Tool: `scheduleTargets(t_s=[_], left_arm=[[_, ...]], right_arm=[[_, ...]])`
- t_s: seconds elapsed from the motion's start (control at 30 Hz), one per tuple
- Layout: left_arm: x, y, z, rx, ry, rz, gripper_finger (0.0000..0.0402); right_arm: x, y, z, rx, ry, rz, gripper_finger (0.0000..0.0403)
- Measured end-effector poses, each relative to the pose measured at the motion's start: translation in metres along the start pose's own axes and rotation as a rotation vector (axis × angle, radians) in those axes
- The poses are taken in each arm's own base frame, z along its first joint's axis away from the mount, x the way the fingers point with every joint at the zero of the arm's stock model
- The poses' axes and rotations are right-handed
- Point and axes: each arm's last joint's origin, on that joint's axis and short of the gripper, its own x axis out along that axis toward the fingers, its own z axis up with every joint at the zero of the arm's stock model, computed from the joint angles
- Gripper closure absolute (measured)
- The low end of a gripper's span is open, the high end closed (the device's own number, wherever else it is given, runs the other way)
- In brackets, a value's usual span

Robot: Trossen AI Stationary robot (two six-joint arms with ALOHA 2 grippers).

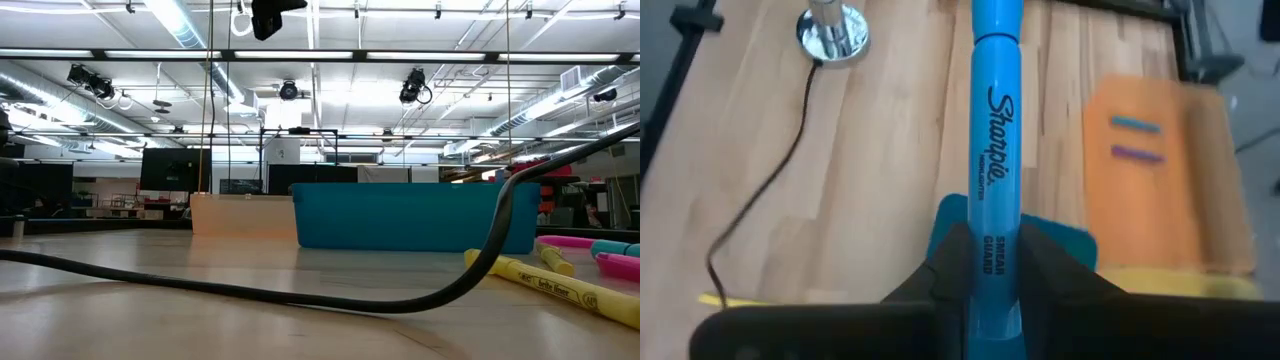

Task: Pick & Place Markers
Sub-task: Put the blue marker into the yellow transparent bin

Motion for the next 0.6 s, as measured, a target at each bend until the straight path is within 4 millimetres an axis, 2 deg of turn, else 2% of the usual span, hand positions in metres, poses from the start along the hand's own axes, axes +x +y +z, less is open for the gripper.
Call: scheduleTargets(t_s=[0.2,0.4,0.6], left_arm=[[-0.003,-0.007,0.001,0.139,-0.037,0.127,0.0188],[-0.014,-0.036,0.003,0.27,-0.125,0.255,0.0189],[-0.027,-0.057,0.002,0.352,-0.259,0.244,0.0189]], right_arm=[[0.0,-0.003,0.001,0.152,-0.008,-0.006,0.0361],[0.0,-0.005,0.001,0.214,-0.015,-0.019,0.0361],[0.0,-0.006,0.005,0.224,-0.056,-0.098,0.0361]])
